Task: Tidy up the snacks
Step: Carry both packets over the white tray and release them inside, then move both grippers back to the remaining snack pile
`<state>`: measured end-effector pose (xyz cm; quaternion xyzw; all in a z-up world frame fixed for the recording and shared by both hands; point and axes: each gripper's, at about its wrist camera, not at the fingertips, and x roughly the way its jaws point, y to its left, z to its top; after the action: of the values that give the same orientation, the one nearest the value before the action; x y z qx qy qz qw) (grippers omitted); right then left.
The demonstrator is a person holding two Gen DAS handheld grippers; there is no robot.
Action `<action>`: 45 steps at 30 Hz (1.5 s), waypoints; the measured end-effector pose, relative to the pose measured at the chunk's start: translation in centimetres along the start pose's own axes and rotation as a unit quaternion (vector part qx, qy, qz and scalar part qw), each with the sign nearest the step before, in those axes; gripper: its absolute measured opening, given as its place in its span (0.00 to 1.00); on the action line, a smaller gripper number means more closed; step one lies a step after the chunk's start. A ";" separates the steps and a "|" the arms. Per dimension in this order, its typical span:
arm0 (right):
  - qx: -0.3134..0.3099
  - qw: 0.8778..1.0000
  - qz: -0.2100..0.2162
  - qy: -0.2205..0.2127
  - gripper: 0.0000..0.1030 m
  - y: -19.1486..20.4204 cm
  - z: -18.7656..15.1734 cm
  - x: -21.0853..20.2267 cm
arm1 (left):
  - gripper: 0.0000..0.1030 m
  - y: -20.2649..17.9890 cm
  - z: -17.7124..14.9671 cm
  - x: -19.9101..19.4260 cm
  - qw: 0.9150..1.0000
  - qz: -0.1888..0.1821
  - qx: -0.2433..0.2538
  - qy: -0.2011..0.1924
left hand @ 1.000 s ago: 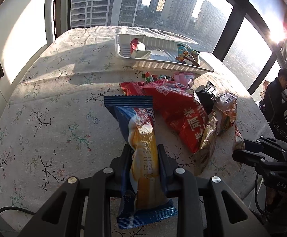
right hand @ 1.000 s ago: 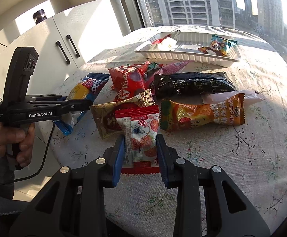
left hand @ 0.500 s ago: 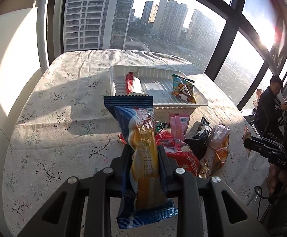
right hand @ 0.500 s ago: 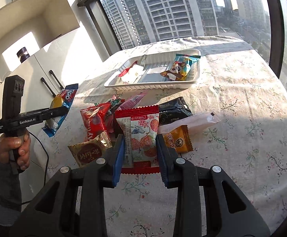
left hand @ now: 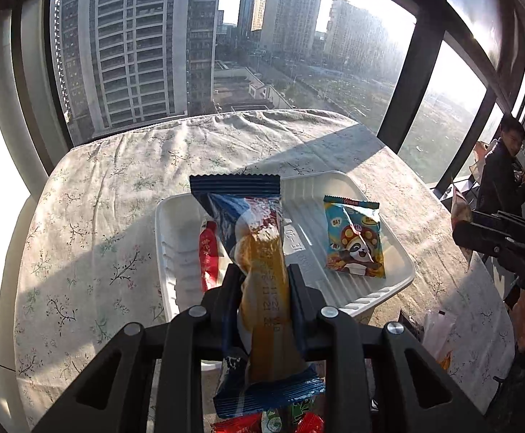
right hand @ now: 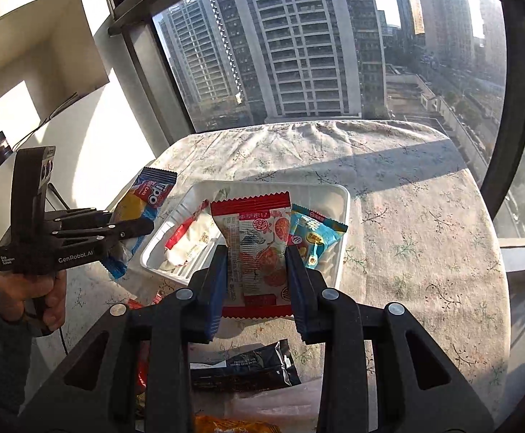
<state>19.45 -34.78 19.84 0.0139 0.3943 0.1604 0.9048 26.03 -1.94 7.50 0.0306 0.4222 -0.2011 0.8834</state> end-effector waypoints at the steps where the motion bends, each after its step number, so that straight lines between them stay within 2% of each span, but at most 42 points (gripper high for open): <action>1: -0.008 1.000 -0.003 0.010 0.29 0.6 0.8 1.5 | 0.26 -0.1 0.3 0.9 1.000 0.004 0.002 0.006; 6: -0.028 0.998 -0.015 0.054 0.28 2.1 2.9 7.8 | 0.26 -0.9 1.1 4.8 0.999 0.012 0.012 0.034; 12: -0.035 0.995 -0.022 0.091 0.28 2.7 2.4 12.7 | 0.26 -1.1 0.7 7.7 0.998 0.020 0.018 0.059; 18: -0.037 0.992 -0.037 0.117 0.29 2.1 0.8 15.6 | 0.27 -1.7 0.0 9.0 0.996 0.026 0.033 0.079; 27: -0.041 0.991 -0.039 0.125 0.30 1.3 -0.1 17.8 | 0.30 -1.2 -0.4 9.6 0.996 0.024 0.026 0.083; 30: -0.039 0.991 -0.041 0.120 0.30 1.1 -0.2 17.1 | 0.45 -1.3 -0.4 8.9 0.996 0.026 0.026 0.076; 32: -0.039 0.992 -0.044 0.111 0.30 1.0 -0.1 16.5 | 0.61 -1.1 -0.2 8.2 0.997 0.031 0.021 0.064; 33: -0.039 0.993 -0.046 0.106 0.31 0.9 0.0 15.9 | 0.64 -1.1 -0.1 7.7 0.998 0.032 0.019 0.057; 35: -0.039 0.994 -0.049 0.094 0.36 0.8 0.2 14.8 | 0.68 -1.0 0.0 6.4 0.998 0.032 0.018 0.043; 36: -0.038 0.994 -0.050 0.084 0.42 0.8 0.4 13.8 | 0.70 -1.0 0.1 5.6 0.999 0.033 0.018 0.035; 41: -0.039 0.998 -0.046 0.026 0.62 1.3 0.8 8.2 | 0.94 -0.8 -0.9 0.3 0.998 0.053 0.004 -0.015; 43: -0.042 0.998 -0.044 -0.006 0.71 1.7 0.7 5.4 | 0.97 -0.9 -2.0 -1.8 0.998 0.057 -0.003 -0.027; 45: -0.039 0.998 -0.035 -0.036 0.76 2.0 0.1 2.5 | 0.97 -1.2 -3.6 -3.6 0.998 0.059 -0.007 -0.031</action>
<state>20.51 -32.14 18.43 -0.0299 0.3549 0.1432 0.9234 20.92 -1.00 8.06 0.0433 0.3935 -0.1467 0.9065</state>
